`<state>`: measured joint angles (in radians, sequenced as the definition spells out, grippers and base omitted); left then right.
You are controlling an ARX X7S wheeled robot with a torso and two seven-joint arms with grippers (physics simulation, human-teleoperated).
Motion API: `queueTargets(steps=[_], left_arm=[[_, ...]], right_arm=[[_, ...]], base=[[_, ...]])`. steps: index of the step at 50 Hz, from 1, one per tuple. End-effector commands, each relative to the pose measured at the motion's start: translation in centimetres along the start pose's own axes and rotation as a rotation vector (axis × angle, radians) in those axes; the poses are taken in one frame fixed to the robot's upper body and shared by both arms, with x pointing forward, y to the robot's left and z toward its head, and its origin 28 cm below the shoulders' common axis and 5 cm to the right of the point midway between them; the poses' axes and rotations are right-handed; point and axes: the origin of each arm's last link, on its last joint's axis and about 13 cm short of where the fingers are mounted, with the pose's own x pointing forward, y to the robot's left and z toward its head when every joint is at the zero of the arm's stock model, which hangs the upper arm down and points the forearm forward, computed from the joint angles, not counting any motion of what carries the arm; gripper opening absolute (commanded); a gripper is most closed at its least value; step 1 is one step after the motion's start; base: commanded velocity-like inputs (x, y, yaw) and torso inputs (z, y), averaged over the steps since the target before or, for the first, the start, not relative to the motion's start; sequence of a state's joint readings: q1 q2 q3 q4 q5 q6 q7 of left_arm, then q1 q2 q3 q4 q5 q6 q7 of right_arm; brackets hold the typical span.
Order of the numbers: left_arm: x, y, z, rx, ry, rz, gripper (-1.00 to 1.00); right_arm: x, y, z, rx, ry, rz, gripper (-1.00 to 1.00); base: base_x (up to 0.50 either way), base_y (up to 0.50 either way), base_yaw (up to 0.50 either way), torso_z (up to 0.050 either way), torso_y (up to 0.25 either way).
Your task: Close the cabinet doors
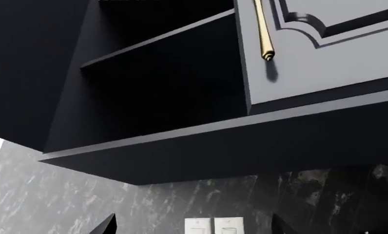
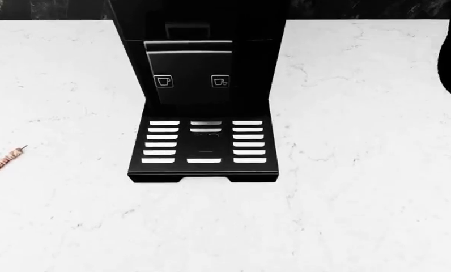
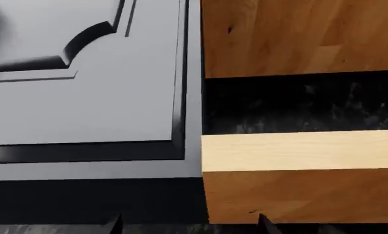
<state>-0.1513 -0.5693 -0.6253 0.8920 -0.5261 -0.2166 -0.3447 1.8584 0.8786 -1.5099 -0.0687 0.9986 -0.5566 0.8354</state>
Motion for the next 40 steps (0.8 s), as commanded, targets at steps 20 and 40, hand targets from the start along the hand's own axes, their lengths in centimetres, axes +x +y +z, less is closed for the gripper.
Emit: queueTargets(steps=[20, 40], left_arm=[[0.0, -4.3, -3.0, -0.125, 0.054, -0.105, 1.0], [0.4, -4.1, -2.5, -0.128, 0.035, -0.094, 1.0]], right_arm=[[-8.8, -4.5, 3.1, -0.183, 0.085, -0.331, 1.0], [-8.8, -4.2, 3.2, -0.173, 0.093, -0.301, 1.0]], base=[[0.0, 0.22, 0.0, 0.0, 0.0], [0.0, 0.5, 0.0, 0.0, 0.0]])
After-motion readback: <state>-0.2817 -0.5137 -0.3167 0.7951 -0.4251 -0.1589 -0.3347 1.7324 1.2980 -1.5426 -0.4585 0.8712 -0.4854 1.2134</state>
